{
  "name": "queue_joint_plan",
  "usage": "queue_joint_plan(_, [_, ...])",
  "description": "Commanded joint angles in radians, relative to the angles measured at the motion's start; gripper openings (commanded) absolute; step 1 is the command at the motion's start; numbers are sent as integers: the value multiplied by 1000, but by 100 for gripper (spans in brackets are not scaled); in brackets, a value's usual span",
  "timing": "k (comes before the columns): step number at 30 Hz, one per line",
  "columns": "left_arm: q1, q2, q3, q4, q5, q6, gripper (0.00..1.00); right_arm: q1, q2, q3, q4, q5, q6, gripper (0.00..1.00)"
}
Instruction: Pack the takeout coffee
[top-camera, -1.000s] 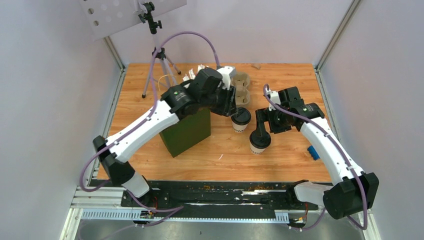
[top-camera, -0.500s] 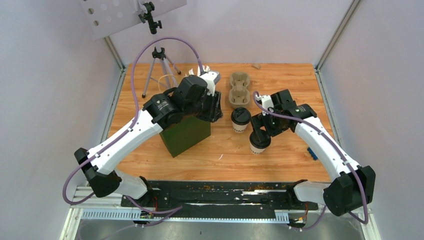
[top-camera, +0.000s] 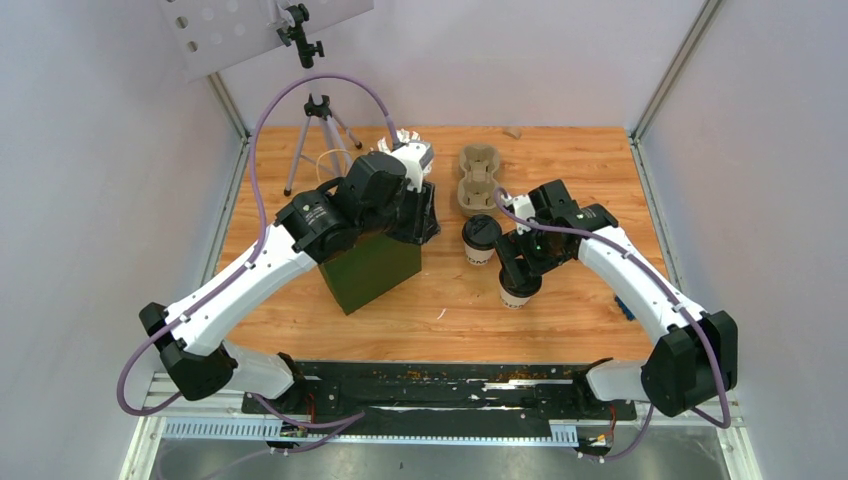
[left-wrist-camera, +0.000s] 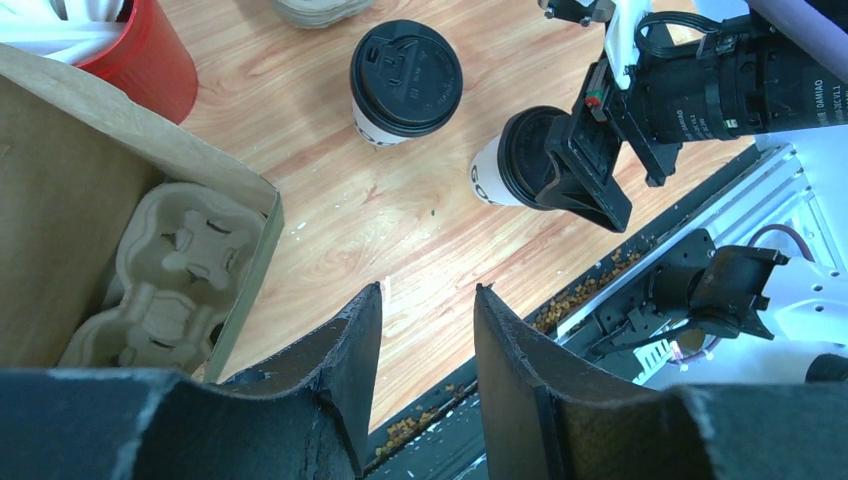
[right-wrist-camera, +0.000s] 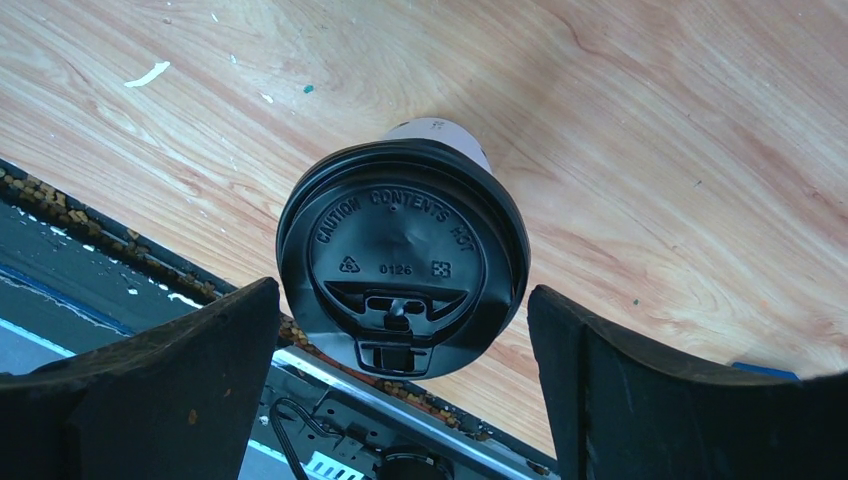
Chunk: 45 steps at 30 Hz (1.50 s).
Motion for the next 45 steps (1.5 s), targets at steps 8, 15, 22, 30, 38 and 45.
queue_joint_plan(8, [3, -34, -14, 12, -31, 8, 47, 30, 18, 29, 37, 40, 10, 88])
queue_joint_plan(15, [3, -36, -17, 9, -35, 6, 47, 37, 27, 65, 4, 73, 44, 92])
queue_joint_plan(22, [2, -42, -22, 8, -38, 8, 47, 41, 21, 82, -1, 69, 55, 93])
queue_joint_plan(30, [3, -57, -28, 0, -50, 8, 47, 63, 35, 70, 6, 69, 68, 92])
queue_joint_plan(38, [3, -69, -33, -8, -61, 7, 47, 80, 61, 69, -8, 111, 82, 88])
queue_joint_plan(45, [3, -73, -34, -14, -66, 8, 47, 85, 56, 63, -10, 128, 87, 86])
